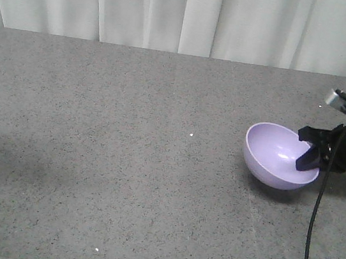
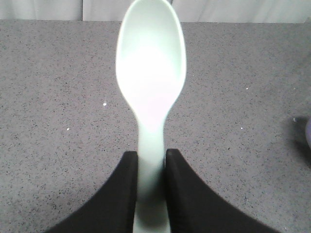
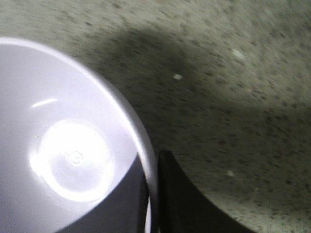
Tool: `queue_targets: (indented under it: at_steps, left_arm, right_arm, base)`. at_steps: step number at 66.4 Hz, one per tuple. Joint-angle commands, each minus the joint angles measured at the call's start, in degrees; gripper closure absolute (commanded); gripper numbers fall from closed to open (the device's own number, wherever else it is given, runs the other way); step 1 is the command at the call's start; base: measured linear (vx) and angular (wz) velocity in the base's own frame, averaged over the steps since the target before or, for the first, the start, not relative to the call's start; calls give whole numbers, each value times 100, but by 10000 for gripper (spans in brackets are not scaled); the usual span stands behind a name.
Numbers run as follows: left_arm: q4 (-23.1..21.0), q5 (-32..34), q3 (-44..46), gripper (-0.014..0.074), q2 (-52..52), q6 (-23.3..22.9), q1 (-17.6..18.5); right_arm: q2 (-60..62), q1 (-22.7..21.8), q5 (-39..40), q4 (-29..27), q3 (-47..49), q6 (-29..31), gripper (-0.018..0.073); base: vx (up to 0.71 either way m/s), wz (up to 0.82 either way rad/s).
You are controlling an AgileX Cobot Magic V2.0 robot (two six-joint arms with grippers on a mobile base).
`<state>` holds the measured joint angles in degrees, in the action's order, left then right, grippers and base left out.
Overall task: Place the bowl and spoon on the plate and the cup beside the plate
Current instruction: 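Lift the bowl with the right gripper and the spoon with the left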
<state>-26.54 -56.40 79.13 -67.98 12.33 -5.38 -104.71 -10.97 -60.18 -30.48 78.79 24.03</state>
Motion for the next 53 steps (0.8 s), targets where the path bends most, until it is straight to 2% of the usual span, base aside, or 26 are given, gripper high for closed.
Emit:
queue_targets:
  at_steps: [1, 12, 18, 32, 53]
  left_arm:
    - [-216, 265, 153, 604, 131, -1, 5]
    - [-216, 265, 153, 604, 131, -1, 5]
    - [-216, 265, 153, 604, 131, -1, 5]
    - [-216, 265, 153, 604, 131, -1, 5]
    - [-216, 265, 153, 604, 131, -1, 5]
  right_arm:
    - [669, -17, -375, -714, 424, 322, 568]
    - [1639, -17, -688, -1784, 689, 737, 566]
    - [2106, -17, -688, -2100, 689, 860, 565]
    - [2851, -17, -683, -2163, 689, 854, 565]
    - [3165, -17, -732, -2163, 689, 854, 565]
  base:
    - [0, 0]
    - [0, 0]
    - [0, 0]
    - [0, 0]
    - [0, 0]
